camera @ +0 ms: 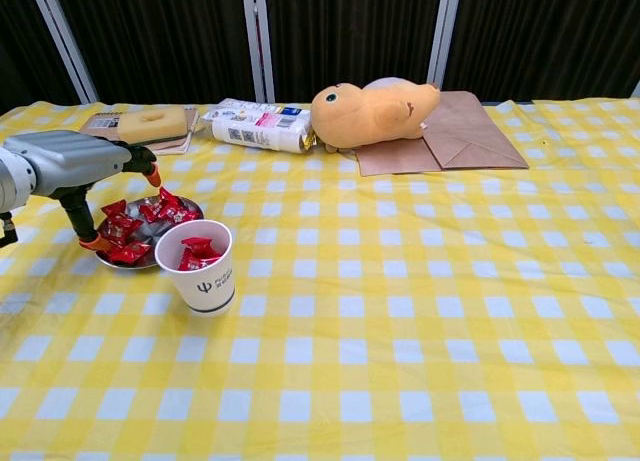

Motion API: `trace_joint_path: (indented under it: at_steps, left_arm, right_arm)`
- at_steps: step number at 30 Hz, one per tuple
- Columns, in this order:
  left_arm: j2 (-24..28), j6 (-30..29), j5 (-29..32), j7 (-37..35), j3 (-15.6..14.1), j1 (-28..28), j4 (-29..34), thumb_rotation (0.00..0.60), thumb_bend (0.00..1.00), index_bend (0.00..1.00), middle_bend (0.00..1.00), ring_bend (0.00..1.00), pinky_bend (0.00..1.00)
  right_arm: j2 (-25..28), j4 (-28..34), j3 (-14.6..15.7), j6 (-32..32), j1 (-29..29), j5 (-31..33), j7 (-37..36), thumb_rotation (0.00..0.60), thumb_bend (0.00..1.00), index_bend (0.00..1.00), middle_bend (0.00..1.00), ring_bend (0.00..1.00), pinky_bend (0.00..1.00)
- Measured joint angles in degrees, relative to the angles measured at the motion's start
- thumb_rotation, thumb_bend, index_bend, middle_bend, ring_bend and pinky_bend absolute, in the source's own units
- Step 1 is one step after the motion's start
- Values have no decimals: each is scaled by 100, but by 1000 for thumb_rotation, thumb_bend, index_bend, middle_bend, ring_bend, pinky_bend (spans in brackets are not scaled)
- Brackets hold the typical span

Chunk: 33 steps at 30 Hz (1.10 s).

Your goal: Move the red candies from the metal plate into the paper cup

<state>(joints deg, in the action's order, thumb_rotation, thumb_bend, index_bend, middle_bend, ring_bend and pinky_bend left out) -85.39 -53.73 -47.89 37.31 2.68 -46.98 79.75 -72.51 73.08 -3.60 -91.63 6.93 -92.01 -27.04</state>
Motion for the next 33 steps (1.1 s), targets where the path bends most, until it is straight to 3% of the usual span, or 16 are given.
trace_joint_path:
  at_steps: [29, 33]
  left_arm:
    - [-538, -56, -84, 103, 199, -92, -293, 600, 56, 191, 0, 0, 0]
    - [-484, -39, -76, 64, 230, -83, -222, 600, 82, 256, 0, 0, 0]
  right_arm:
    - [9, 5, -6, -39, -2, -20, -49, 600, 424, 0, 0, 0, 0]
    - [11, 2, -4, -42, -4, -23, -56, 600, 424, 0, 0, 0, 0]
